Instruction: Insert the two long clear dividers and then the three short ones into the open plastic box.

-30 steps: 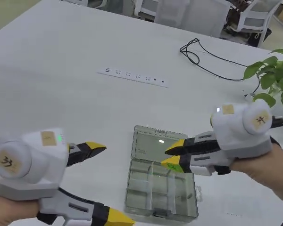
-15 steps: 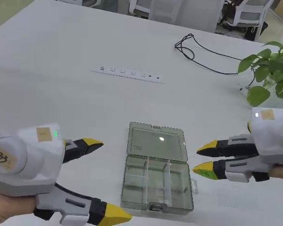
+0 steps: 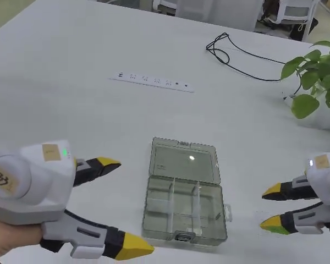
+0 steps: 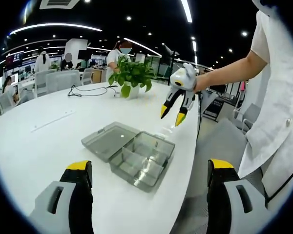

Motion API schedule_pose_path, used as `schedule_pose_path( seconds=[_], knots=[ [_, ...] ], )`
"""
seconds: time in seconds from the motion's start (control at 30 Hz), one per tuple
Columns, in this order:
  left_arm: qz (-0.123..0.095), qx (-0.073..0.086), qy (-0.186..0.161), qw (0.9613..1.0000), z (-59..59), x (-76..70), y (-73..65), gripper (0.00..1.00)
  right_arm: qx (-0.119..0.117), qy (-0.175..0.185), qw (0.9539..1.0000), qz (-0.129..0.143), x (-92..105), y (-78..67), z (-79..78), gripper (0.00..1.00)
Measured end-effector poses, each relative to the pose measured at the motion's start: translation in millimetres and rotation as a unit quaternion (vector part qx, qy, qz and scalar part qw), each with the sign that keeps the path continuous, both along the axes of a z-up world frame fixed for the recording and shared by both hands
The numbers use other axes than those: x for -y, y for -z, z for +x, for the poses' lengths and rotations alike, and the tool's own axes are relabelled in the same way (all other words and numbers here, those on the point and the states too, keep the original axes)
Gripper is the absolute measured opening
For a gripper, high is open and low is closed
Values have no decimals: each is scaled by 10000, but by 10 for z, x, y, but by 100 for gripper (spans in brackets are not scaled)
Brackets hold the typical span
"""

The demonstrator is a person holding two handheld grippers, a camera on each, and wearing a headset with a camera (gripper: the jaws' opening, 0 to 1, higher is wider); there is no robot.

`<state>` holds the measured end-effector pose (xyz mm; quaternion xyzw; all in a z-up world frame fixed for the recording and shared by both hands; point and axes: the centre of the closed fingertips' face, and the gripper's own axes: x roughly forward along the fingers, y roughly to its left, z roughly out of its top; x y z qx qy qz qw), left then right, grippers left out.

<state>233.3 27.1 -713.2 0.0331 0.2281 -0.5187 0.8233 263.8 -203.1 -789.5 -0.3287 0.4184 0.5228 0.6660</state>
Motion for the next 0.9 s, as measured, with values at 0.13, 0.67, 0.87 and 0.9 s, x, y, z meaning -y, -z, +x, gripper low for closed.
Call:
schedule_pose_path(
  seconds=[0.13, 0.67, 0.87, 0.9],
  knots=[
    [14, -20, -13, 10000, 9, -6, 9, 100, -22, -230, 9991, -362, 183, 201, 15, 41],
    [29, -74, -23, 10000, 32, -27, 35, 100, -2, -964, 9891, -1113, 445, 632, 110, 42],
    [46, -96, -18, 9999, 31, -42, 50, 100, -43, -972, 9885, -1157, 482, 667, 128, 41],
    [46, -100, -21, 9999, 30, -43, 50, 100, -38, -950, 9887, -1155, 487, 667, 132, 42]
  ],
)
